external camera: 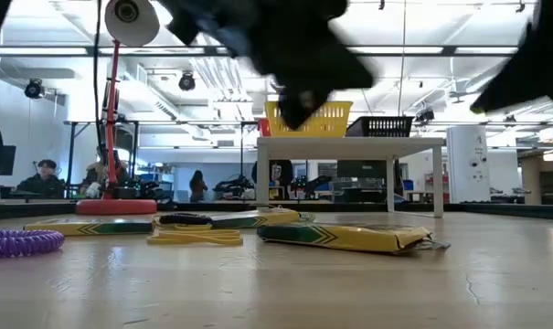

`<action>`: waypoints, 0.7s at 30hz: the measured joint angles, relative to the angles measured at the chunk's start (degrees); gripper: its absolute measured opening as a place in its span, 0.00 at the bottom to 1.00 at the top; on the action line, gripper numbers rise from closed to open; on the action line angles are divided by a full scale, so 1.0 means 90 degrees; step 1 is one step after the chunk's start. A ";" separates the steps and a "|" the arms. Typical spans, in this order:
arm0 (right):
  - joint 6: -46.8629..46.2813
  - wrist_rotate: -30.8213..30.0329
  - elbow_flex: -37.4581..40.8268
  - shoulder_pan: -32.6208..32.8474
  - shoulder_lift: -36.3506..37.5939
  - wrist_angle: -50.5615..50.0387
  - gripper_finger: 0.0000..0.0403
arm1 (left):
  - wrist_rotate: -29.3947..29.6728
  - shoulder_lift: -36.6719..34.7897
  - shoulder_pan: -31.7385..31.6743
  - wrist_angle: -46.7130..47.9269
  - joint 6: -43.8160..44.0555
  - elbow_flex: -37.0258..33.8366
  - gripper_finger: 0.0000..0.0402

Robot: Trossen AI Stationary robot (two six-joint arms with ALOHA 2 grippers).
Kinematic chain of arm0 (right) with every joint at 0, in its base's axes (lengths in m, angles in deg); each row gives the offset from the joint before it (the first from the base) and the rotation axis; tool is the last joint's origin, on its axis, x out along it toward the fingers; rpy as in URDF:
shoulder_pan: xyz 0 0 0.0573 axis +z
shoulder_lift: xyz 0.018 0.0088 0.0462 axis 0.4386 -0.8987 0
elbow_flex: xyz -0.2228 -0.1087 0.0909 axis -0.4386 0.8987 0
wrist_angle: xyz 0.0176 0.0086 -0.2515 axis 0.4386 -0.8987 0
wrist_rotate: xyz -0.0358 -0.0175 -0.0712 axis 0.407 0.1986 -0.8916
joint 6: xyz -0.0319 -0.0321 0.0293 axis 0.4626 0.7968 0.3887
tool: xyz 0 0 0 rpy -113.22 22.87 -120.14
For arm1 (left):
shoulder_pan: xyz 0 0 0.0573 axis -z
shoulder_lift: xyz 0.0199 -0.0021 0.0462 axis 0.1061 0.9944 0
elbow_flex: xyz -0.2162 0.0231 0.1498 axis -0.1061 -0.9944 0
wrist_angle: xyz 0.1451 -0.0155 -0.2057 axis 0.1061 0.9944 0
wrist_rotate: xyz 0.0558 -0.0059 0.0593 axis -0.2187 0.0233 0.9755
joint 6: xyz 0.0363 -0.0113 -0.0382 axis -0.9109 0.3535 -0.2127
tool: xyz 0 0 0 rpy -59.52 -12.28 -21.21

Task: Pick & Place Office Desk Supplies
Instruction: Put the crayon box into the yellow bin on the shelf

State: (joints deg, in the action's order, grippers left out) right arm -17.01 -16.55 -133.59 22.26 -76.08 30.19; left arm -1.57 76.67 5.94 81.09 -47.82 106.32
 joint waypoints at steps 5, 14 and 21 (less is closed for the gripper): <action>0.0579 0.1005 0.0060 -0.0105 -0.0505 0.0957 0.17 | 0.1461 -0.0423 0.0160 0.1327 0.0233 -0.0318 0.00; 0.1710 0.1869 0.0070 -0.0675 -0.1222 0.1666 0.32 | 0.1231 -0.0378 0.0013 0.0967 0.1181 -0.1414 0.00; 0.1783 0.2143 0.0115 -0.1223 -0.1264 0.1698 0.25 | 0.1182 -0.0236 0.0020 -0.0543 0.1503 -0.2048 0.00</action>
State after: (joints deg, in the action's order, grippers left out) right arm -0.97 2.74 -132.55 11.25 -87.46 45.47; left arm 9.07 74.54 6.12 76.20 -34.29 87.89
